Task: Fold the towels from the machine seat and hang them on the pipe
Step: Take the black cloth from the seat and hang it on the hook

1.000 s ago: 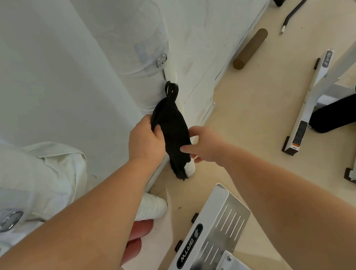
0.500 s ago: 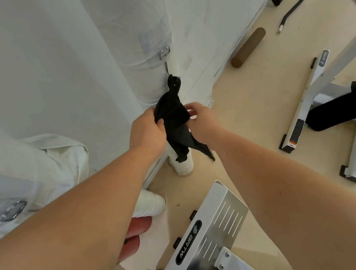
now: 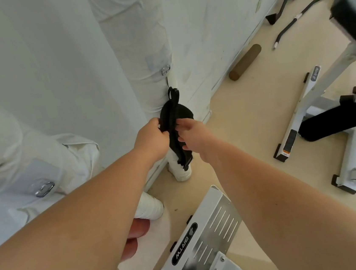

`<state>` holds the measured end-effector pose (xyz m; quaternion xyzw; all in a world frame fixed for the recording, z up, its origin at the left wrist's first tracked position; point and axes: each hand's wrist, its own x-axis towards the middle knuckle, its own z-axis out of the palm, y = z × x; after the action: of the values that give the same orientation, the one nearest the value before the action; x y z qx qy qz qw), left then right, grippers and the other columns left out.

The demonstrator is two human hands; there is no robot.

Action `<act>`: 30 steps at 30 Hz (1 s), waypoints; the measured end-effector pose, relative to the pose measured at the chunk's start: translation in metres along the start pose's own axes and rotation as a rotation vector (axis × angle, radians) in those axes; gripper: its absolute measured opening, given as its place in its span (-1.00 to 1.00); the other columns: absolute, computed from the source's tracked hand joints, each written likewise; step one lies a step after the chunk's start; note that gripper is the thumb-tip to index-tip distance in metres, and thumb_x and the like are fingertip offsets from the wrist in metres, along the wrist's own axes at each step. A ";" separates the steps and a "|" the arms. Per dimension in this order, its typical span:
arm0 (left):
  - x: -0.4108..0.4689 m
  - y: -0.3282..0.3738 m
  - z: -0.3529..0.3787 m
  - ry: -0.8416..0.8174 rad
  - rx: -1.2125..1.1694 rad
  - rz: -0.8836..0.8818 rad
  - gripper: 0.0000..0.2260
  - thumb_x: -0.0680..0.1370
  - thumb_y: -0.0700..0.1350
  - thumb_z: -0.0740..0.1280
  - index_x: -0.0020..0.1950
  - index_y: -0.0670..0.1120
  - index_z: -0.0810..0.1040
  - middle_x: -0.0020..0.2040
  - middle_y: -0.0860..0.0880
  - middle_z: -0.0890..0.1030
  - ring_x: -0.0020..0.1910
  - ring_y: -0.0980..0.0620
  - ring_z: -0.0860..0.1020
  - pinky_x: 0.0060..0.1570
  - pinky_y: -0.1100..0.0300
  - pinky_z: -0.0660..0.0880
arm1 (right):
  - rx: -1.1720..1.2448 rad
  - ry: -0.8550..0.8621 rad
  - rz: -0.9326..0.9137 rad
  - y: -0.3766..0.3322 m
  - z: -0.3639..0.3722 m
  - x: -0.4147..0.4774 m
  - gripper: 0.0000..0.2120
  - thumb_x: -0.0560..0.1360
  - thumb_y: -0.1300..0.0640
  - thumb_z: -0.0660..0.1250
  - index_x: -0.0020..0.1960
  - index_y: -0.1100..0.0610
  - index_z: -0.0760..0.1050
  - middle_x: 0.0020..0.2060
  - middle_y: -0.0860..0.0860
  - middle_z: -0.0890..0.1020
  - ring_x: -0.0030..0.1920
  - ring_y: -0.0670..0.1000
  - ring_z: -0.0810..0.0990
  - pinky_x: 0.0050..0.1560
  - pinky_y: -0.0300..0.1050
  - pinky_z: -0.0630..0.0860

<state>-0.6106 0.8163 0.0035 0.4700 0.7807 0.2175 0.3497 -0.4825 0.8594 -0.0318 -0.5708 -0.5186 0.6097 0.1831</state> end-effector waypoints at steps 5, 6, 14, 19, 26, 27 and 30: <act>-0.057 0.011 -0.019 -0.020 -0.022 -0.056 -0.56 0.68 -0.12 0.22 0.56 0.00 0.26 0.42 -0.09 0.44 0.26 -0.07 0.47 0.12 0.12 0.39 | -0.087 -0.062 0.016 -0.008 -0.013 -0.051 -0.53 0.64 0.33 0.10 0.50 0.04 0.35 0.26 0.03 0.58 0.27 0.12 0.58 0.29 0.03 0.55; -0.071 0.013 -0.024 -0.013 -0.028 -0.058 -0.57 0.68 -0.11 0.22 0.55 0.02 0.27 0.45 -0.09 0.42 0.30 -0.09 0.48 0.16 0.11 0.41 | -0.085 -0.074 0.021 -0.009 -0.016 -0.066 -0.53 0.64 0.33 0.11 0.50 0.05 0.36 0.25 0.09 0.59 0.23 0.13 0.59 0.22 0.00 0.58; -0.192 0.023 -0.060 -0.003 -0.141 0.014 -0.70 0.66 -0.05 0.23 0.40 0.06 0.43 0.30 0.00 0.48 0.13 -0.05 0.59 -0.09 0.20 0.48 | 0.041 0.046 0.013 -0.035 -0.037 -0.211 -0.68 0.64 0.16 0.26 0.39 0.07 0.47 0.00 -0.02 0.58 -0.13 -0.06 0.57 -0.10 -0.17 0.57; -0.255 0.012 -0.065 -0.071 -0.148 0.117 -0.81 0.63 -0.02 0.29 0.24 0.07 0.51 0.16 0.05 0.54 0.10 -0.06 0.61 0.05 0.08 0.56 | 0.042 0.200 -0.018 -0.012 -0.030 -0.297 -0.67 0.61 0.08 0.33 0.36 0.06 0.48 0.11 0.01 0.59 -0.03 -0.01 0.59 0.12 0.02 0.57; -0.330 -0.005 -0.030 -0.280 -0.011 0.253 -0.75 0.60 0.03 0.32 0.27 0.05 0.53 0.15 0.07 0.56 0.09 -0.01 0.58 0.14 0.01 0.53 | -0.067 0.378 0.083 0.065 -0.027 -0.418 -0.67 0.56 -0.02 0.39 0.30 -0.04 0.52 0.21 0.00 0.56 0.16 0.07 0.59 0.21 0.09 0.55; -0.340 -0.004 -0.021 -0.308 -0.001 0.269 -0.75 0.61 0.02 0.32 0.28 0.04 0.53 0.17 0.05 0.57 0.08 -0.02 0.59 0.08 0.05 0.53 | -0.078 0.398 0.104 0.076 -0.030 -0.436 -0.67 0.56 -0.02 0.39 0.30 -0.03 0.53 0.23 -0.01 0.55 0.17 0.07 0.58 0.19 0.07 0.54; -0.376 0.000 0.014 -0.401 0.076 0.334 -0.74 0.63 0.00 0.32 0.31 0.00 0.52 0.23 0.01 0.55 0.08 -0.01 0.57 -0.16 0.26 0.41 | -0.148 0.440 0.165 0.120 -0.045 -0.487 -0.64 0.58 -0.03 0.38 0.35 0.01 0.52 0.26 -0.05 0.52 0.17 0.00 0.51 0.10 -0.08 0.42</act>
<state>-0.4826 0.4828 0.1227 0.6390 0.6148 0.1454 0.4389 -0.2614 0.4345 0.1221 -0.7422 -0.4613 0.4437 0.1988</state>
